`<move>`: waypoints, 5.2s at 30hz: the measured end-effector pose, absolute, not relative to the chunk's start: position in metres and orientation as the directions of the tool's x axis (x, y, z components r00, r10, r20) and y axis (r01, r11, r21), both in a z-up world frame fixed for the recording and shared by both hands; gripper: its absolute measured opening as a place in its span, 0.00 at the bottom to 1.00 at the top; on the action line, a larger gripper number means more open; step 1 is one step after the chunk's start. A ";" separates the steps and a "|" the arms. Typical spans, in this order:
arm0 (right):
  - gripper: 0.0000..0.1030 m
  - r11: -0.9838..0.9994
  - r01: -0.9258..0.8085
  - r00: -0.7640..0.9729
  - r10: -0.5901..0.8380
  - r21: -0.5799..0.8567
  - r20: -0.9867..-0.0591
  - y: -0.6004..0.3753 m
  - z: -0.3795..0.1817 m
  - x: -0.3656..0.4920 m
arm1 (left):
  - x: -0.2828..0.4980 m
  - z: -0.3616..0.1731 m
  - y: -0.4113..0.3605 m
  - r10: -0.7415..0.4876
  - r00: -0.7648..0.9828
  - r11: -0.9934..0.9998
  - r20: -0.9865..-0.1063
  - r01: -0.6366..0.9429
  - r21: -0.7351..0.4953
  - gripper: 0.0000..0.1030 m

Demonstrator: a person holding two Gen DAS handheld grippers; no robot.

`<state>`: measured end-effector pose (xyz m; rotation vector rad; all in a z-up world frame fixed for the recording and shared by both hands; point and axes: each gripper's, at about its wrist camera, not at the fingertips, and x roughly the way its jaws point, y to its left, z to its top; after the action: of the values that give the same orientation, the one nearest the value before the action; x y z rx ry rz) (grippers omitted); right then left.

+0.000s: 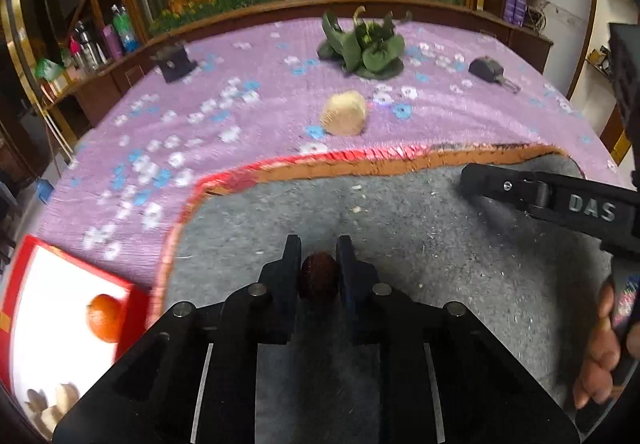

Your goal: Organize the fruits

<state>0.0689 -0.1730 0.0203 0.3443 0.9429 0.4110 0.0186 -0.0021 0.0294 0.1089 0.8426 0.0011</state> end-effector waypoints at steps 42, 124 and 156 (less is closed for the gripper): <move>0.29 0.663 -0.589 0.481 0.747 0.462 -0.459 -0.013 0.079 -0.080 | -0.178 0.099 0.160 0.241 0.818 0.965 -0.522 -0.262 0.035 0.17; 0.48 0.633 -0.643 0.479 0.772 0.431 -0.418 0.030 0.103 -0.132 | -0.241 0.137 0.205 0.443 0.769 0.878 -0.461 -0.477 0.047 0.82; 0.49 0.612 -0.719 0.492 0.782 0.329 -0.382 0.019 0.132 -0.187 | -0.258 0.155 0.183 0.451 0.771 0.878 -0.449 -0.475 0.067 0.82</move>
<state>-0.1874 0.0192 0.1316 0.1317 0.5316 0.9141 -0.2577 0.1833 0.1552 -0.0516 0.4733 0.5023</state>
